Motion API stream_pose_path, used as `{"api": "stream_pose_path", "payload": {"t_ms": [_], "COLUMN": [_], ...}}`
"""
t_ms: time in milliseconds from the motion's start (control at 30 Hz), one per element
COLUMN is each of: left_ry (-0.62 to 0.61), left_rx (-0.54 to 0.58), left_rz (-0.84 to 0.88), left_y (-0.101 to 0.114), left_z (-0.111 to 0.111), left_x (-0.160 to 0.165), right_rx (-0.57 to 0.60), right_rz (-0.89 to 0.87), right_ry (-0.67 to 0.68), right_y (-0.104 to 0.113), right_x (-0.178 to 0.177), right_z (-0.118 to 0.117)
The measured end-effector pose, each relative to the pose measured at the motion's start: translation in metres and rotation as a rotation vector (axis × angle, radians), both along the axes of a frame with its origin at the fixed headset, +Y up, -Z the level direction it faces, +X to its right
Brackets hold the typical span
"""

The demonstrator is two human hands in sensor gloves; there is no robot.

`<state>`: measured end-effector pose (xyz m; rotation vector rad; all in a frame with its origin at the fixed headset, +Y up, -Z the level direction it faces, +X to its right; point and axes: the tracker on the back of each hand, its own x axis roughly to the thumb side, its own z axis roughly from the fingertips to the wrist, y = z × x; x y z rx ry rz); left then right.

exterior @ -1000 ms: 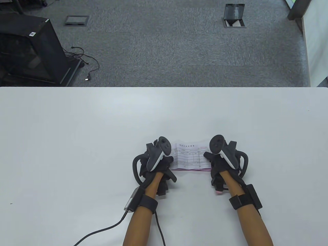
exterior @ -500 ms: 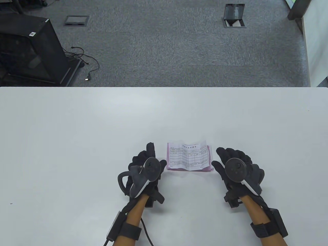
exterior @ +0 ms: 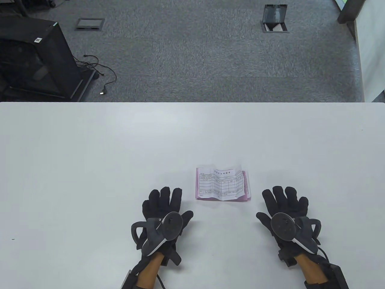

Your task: Unfold folded invoices and stack

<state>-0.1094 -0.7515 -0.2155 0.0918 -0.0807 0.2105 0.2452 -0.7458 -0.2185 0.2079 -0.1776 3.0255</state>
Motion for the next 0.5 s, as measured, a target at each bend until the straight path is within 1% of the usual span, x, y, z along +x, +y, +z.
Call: {"api": "stream_pose_path", "payload": {"t_ms": [233, 500], "left_ry": [-0.023, -0.033], "left_rx": [-0.03, -0.055], "left_rz": [-0.001, 0.007], "left_y": [-0.0004, -0.0021], "left_z": [0.006, 0.0061], "left_x": [0.0061, 0.0085], "right_rx": [-0.014, 0.006], "right_rz": [-0.031, -0.048], "right_ry": [-0.017, -0.02], "right_y": [-0.0012, 0.0048], "right_x": [0.0041, 0.0064], "right_z": [0.0003, 0.0033]}}
